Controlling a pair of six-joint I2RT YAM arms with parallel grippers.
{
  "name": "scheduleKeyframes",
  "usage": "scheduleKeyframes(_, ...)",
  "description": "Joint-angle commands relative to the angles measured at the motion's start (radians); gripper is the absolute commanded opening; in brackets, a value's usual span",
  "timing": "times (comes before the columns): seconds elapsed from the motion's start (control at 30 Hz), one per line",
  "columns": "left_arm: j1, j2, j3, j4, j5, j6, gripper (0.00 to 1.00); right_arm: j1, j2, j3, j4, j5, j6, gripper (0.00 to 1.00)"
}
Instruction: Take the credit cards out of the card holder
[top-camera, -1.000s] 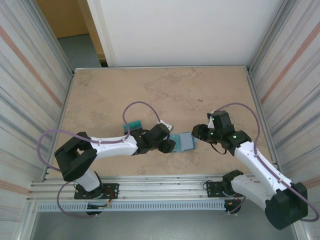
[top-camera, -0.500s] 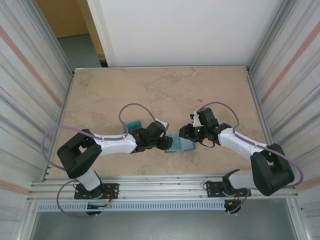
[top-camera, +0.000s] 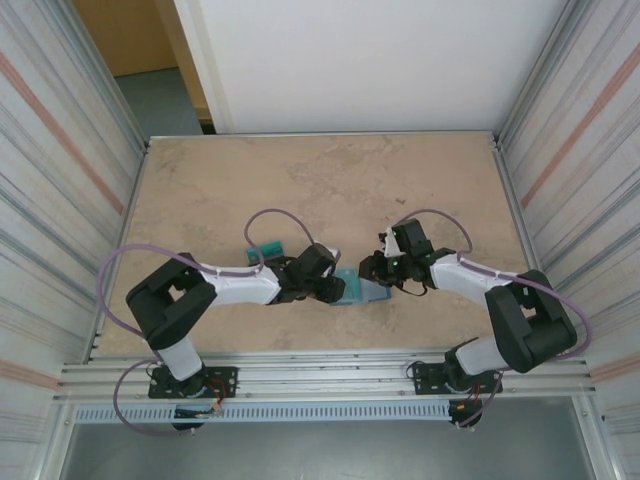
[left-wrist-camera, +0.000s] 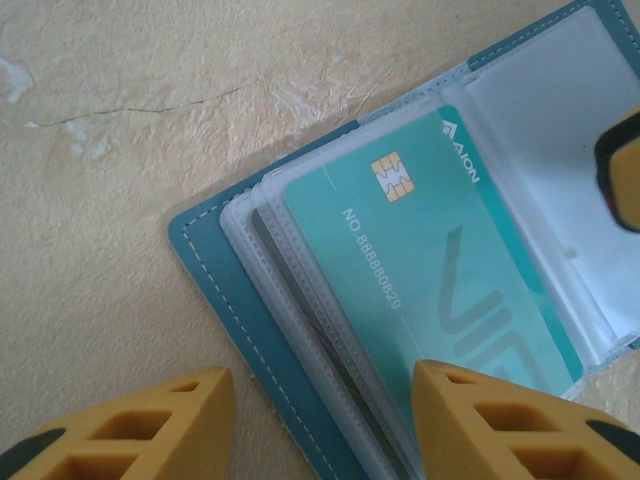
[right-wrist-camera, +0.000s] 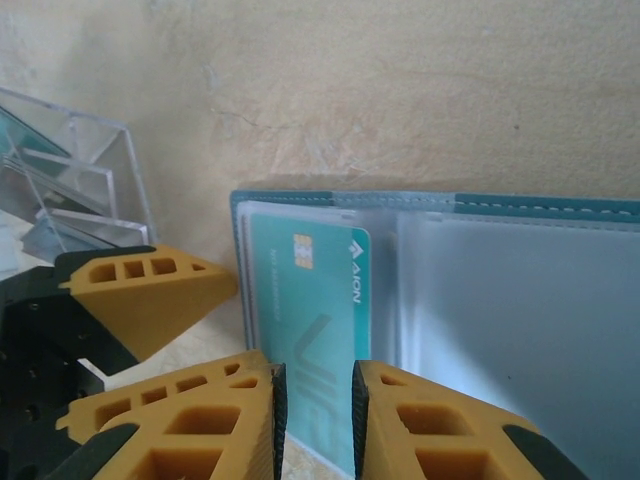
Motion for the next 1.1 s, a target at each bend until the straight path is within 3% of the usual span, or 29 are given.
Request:
scheduleKeyframes(0.0, -0.005, 0.014, 0.028, -0.046, -0.021, 0.027, 0.48, -0.009, 0.03, -0.014, 0.008, -0.026, -0.011, 0.25)
scheduleKeyframes(0.67, -0.017, 0.045, 0.067, -0.124, -0.011, 0.027, 0.34, -0.029, 0.143, -0.064, 0.177, -0.125, 0.024, 0.18)
scheduleKeyframes(1.07, -0.018, 0.053, 0.076, -0.136, -0.002, 0.023, 0.29, -0.029, 0.11, -0.077, 0.194, -0.153, 0.023, 0.14)
